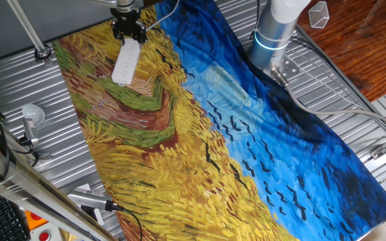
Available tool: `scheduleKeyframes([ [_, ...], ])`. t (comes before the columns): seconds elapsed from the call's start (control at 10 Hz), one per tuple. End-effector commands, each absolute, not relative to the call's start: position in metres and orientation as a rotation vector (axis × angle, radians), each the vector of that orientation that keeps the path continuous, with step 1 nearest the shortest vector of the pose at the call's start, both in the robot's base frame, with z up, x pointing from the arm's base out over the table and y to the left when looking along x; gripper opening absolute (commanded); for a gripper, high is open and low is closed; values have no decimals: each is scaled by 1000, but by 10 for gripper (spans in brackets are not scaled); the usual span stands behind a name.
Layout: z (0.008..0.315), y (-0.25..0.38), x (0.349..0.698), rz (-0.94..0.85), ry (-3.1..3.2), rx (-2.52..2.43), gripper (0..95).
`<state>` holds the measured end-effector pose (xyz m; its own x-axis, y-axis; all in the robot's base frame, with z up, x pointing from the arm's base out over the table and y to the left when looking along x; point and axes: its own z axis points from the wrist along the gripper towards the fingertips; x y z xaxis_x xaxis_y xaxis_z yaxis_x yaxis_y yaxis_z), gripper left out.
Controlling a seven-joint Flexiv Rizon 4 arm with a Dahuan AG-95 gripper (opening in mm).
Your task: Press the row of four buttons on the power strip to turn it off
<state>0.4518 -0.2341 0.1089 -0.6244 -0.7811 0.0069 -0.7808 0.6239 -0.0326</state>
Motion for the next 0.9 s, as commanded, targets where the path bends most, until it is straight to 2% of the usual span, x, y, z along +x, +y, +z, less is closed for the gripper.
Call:
scheduleKeyframes([
  [0.1,107,-230,448,-53,2849,-1281,760],
  [0.9,60,-256,424,-42,2814,-1328,760],
])
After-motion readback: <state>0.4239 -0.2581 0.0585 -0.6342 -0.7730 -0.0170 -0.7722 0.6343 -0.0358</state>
